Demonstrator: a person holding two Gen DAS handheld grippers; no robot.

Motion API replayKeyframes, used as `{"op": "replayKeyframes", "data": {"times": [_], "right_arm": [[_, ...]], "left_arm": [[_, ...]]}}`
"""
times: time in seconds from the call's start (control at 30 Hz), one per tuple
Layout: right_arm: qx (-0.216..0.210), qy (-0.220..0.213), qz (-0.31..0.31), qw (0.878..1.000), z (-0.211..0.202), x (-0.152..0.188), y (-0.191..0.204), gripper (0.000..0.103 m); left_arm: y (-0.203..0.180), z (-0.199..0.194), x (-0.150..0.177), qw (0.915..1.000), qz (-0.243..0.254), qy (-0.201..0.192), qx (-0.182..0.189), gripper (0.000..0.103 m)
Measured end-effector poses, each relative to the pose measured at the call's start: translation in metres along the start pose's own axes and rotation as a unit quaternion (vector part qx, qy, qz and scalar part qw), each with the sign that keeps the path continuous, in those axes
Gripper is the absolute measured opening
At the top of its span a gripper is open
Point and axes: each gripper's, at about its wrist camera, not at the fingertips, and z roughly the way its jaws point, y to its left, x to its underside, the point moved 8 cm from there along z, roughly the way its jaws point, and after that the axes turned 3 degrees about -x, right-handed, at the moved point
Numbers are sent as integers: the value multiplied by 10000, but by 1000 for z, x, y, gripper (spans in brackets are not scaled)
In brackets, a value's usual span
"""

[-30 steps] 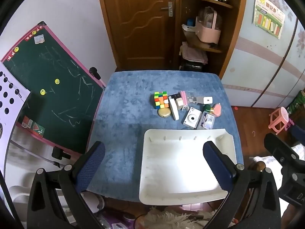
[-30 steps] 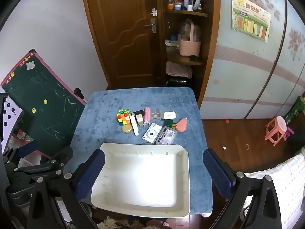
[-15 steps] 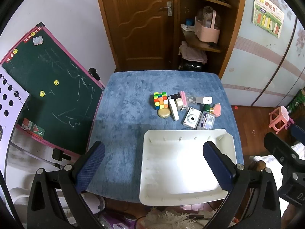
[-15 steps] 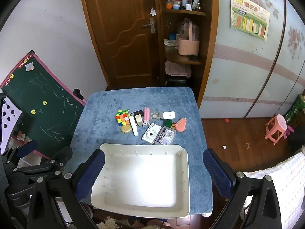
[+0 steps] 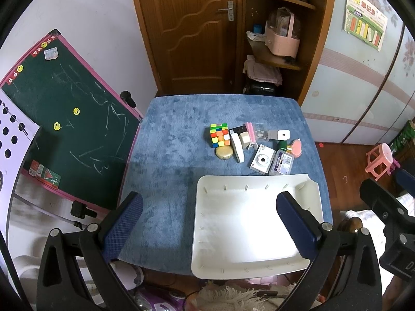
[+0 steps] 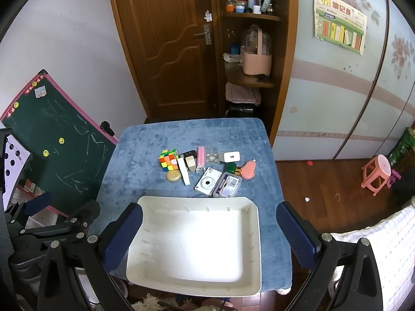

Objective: Organize rigid objects

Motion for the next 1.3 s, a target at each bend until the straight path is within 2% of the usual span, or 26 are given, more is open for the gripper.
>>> {"op": "replayKeyframes", "data": {"times": [1.3], "right_arm": [[-33,48,31,10000,10,2,4,103]], "left_arm": [[2,4,3,10000,-2,37,25,102]]}}
